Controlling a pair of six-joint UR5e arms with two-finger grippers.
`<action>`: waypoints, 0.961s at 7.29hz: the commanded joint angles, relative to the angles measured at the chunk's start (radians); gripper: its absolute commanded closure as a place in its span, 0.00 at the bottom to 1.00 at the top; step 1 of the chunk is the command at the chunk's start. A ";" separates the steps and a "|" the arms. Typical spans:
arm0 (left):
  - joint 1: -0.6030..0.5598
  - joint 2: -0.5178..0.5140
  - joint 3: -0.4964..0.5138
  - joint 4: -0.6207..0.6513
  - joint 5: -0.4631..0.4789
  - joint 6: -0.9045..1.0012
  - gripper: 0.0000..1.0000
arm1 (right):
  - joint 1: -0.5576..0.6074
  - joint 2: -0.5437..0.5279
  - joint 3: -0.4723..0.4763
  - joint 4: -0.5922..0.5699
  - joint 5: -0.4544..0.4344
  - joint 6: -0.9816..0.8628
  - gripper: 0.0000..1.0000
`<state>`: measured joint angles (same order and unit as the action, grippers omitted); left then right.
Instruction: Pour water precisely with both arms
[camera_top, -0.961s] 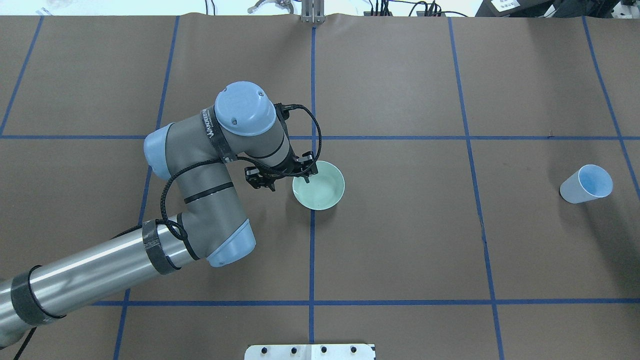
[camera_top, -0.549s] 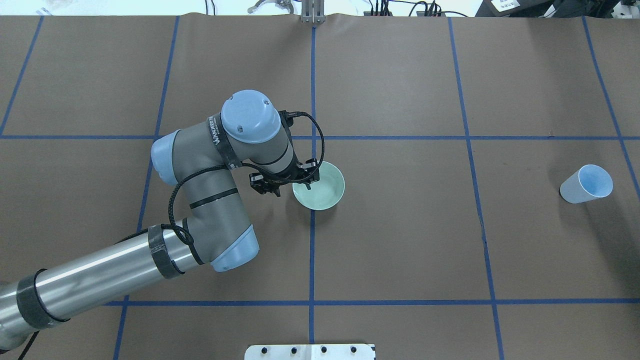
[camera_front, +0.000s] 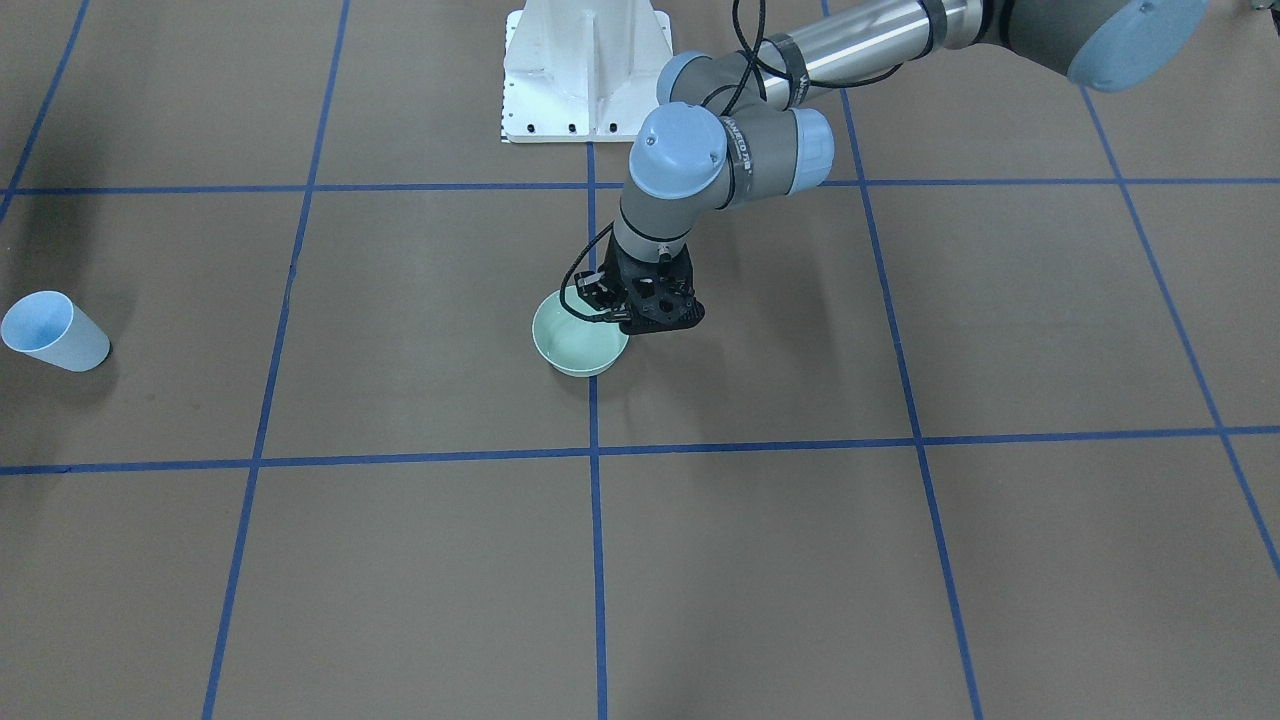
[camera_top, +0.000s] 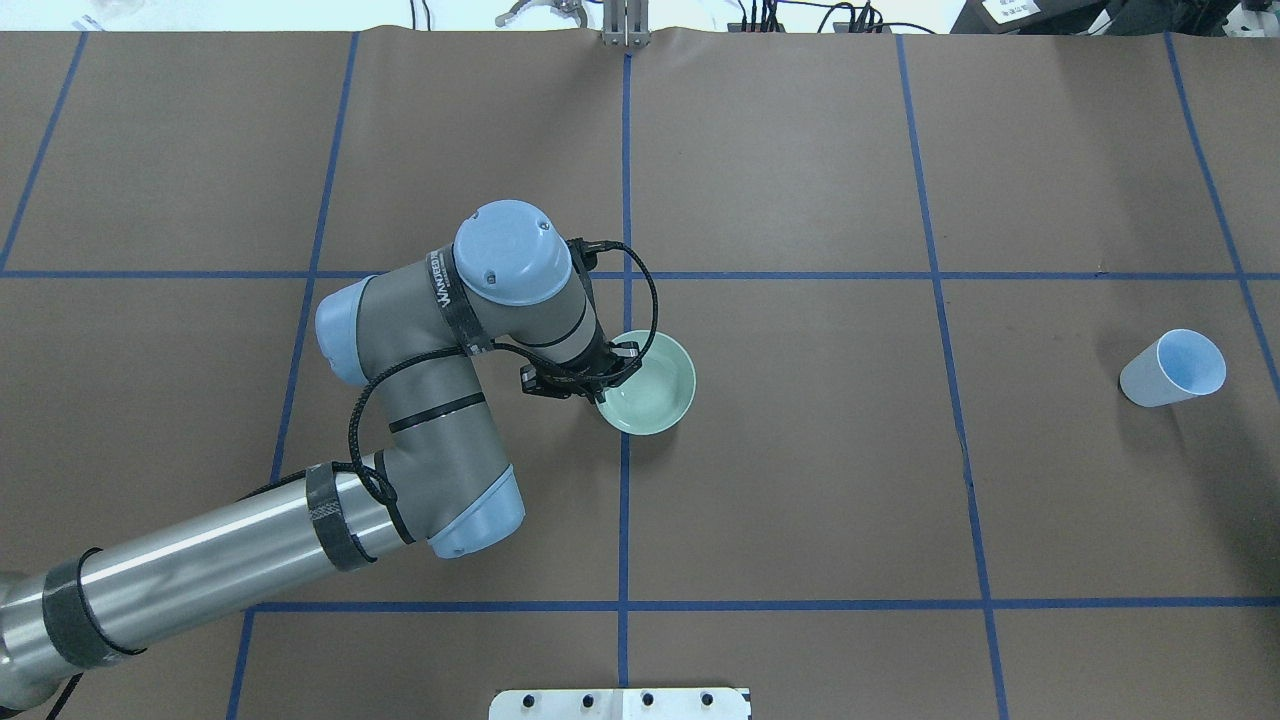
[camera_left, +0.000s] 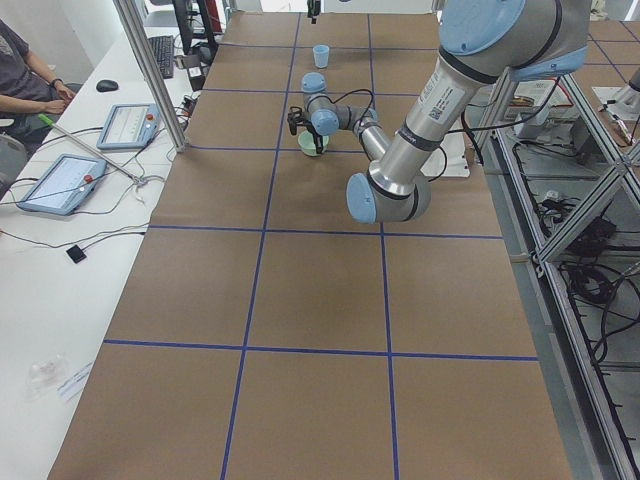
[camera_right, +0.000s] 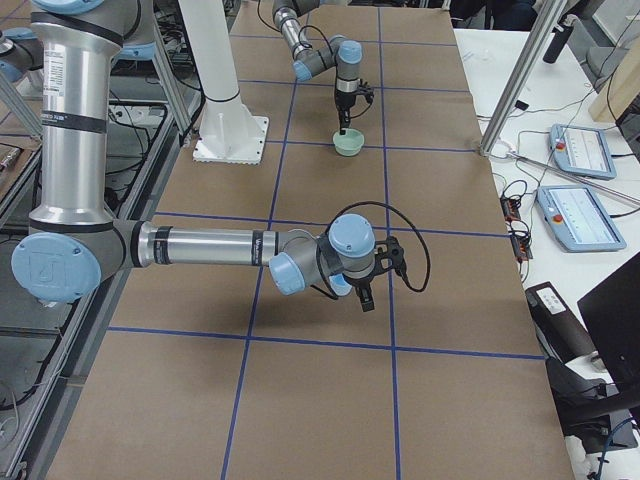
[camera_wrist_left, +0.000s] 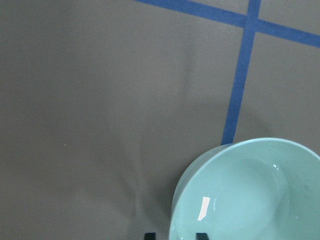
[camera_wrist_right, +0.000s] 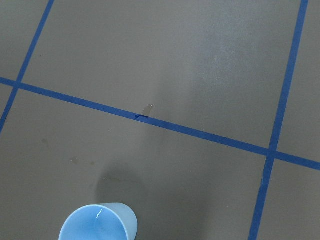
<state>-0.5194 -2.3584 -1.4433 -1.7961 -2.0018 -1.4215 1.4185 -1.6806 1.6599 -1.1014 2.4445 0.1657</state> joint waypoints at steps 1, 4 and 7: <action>-0.008 0.001 -0.028 0.003 -0.002 0.000 1.00 | 0.002 -0.002 0.006 0.000 0.001 0.000 0.00; -0.146 0.123 -0.149 0.004 -0.096 0.103 1.00 | 0.000 0.001 0.014 -0.038 -0.016 0.000 0.01; -0.262 0.440 -0.342 -0.002 -0.162 0.356 1.00 | -0.003 0.007 0.012 -0.090 -0.067 -0.009 0.01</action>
<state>-0.7261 -2.0537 -1.7055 -1.7950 -2.1246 -1.1743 1.4122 -1.6767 1.6728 -1.1610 2.3961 0.1599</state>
